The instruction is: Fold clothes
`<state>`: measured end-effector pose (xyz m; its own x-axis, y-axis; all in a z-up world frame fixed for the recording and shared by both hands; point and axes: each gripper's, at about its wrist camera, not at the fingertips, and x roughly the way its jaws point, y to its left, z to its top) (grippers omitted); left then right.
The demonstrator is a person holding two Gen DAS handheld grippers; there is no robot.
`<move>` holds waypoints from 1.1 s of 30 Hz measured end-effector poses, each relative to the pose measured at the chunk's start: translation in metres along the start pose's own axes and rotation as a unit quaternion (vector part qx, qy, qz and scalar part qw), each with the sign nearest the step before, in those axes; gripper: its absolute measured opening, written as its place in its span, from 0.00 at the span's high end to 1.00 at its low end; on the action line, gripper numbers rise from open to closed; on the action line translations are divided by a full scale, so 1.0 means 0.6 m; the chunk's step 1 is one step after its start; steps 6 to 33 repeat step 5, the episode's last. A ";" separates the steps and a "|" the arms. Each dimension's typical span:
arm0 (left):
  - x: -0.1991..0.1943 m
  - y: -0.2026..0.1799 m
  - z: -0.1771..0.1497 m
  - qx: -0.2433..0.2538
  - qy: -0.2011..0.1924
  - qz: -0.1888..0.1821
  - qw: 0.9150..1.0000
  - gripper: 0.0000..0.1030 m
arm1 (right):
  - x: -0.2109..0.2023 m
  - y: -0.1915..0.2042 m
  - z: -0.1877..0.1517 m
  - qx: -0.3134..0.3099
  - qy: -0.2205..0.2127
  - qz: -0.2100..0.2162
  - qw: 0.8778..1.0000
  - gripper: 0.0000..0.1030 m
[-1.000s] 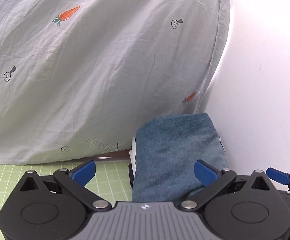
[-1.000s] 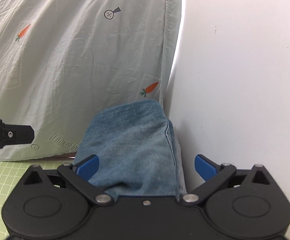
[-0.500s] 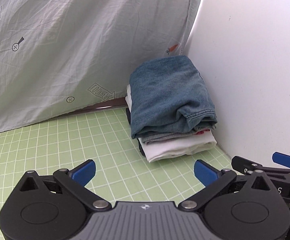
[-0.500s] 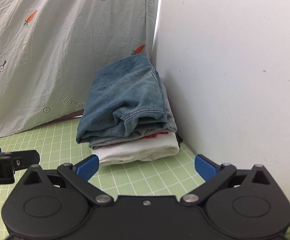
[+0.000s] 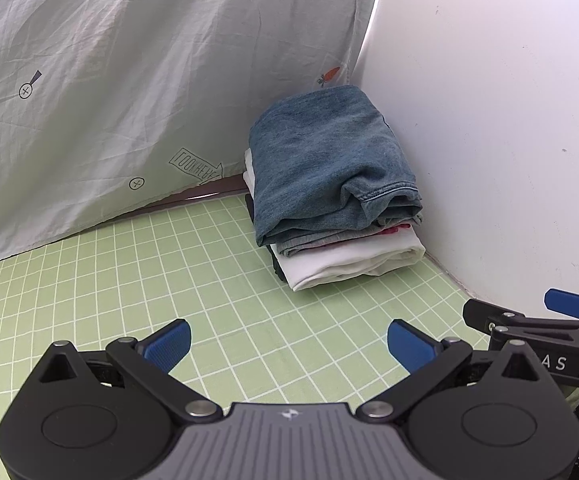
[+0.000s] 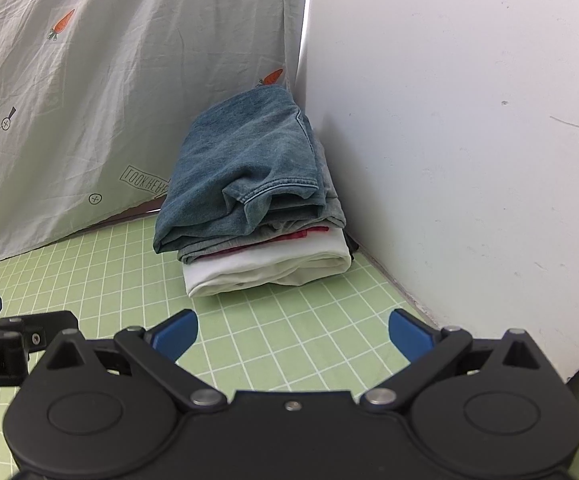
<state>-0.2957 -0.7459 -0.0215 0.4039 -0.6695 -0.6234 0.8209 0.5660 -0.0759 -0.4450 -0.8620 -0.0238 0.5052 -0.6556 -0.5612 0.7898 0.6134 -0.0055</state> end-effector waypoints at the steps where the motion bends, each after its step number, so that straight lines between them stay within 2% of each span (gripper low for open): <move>1: 0.000 -0.001 0.001 0.000 -0.001 -0.001 1.000 0.00 | -0.001 0.000 0.000 -0.001 -0.001 0.000 1.000 0.00; 33: 0.001 -0.004 0.002 0.005 -0.003 -0.003 1.000 0.00 | -0.001 0.001 0.001 -0.002 -0.004 -0.001 1.000 0.00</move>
